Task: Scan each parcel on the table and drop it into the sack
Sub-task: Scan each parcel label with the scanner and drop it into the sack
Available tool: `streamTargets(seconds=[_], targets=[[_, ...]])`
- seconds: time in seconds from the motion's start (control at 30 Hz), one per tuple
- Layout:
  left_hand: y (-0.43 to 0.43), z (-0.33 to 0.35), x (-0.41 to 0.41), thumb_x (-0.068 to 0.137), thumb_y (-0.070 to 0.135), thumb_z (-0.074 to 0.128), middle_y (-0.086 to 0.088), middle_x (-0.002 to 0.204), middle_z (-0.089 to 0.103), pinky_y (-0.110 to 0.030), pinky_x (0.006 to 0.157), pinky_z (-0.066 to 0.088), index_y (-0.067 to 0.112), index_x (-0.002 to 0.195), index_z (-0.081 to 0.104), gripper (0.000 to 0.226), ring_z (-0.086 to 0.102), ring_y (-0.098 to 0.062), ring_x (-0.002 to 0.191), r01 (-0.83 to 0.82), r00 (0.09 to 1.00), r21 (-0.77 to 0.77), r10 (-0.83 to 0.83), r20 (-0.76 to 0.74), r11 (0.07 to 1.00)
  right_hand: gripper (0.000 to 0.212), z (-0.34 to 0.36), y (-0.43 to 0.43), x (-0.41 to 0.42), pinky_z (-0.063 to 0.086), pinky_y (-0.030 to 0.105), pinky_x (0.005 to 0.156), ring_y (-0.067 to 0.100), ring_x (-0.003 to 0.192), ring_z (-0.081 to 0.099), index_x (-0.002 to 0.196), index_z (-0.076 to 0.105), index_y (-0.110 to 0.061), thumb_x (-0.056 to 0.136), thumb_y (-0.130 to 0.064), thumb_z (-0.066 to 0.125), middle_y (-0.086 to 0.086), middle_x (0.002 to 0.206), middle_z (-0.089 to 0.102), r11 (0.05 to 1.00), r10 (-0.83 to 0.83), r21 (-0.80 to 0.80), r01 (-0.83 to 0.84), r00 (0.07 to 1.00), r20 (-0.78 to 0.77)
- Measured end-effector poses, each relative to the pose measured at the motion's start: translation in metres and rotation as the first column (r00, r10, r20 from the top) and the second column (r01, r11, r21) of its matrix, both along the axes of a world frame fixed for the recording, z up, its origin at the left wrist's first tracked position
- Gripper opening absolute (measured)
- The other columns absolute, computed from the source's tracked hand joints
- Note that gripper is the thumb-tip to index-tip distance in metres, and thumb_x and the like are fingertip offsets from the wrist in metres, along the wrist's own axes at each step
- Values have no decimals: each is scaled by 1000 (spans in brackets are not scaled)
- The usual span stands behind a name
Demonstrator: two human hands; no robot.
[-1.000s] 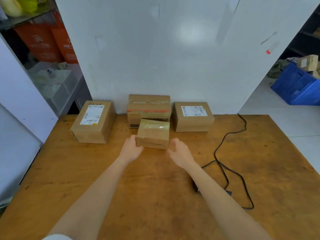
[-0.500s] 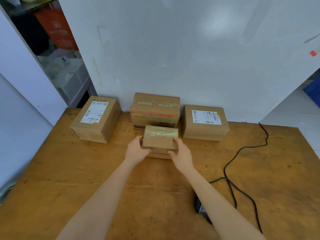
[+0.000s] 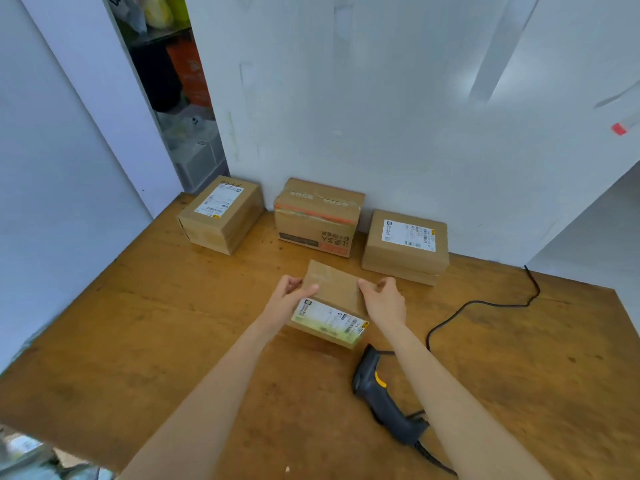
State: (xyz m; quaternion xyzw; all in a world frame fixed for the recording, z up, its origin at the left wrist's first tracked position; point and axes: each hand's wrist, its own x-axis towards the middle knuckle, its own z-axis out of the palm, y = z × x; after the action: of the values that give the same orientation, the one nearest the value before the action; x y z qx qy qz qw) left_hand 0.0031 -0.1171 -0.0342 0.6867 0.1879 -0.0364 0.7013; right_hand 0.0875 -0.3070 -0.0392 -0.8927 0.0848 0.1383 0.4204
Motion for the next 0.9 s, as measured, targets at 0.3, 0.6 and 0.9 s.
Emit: streamTargets(seconds=[0.3,0.6,0.9], targets=[[-17,11,-60,56,69,75,2,129,51,-27,81,47,30,133,42,92,57,-12,110,-6,992,116,20,-121,993,55,-2,-20,-26,37,32,77,21,94,49,118,51,-15,90,-63,43,4,112,58,969,236,-41,-242,965,-115],[9,8,-85,46,51,89,-5,124,66,-60,110,30,21,150,3,138,68,-20,106,299,804,-38,-273,-528,953,67,32,17,-39,36,39,103,16,123,49,132,51,-22,93,-67,20,-4,132,56,894,404,213,-394,915,-3],[-5,-11,-98,49,27,90,-4,129,59,-45,103,48,12,144,26,115,59,-20,115,301,777,-133,-324,-540,944,65,50,44,-58,34,46,110,13,122,53,126,57,-30,94,-66,13,-8,127,63,728,675,73,-682,731,102]])
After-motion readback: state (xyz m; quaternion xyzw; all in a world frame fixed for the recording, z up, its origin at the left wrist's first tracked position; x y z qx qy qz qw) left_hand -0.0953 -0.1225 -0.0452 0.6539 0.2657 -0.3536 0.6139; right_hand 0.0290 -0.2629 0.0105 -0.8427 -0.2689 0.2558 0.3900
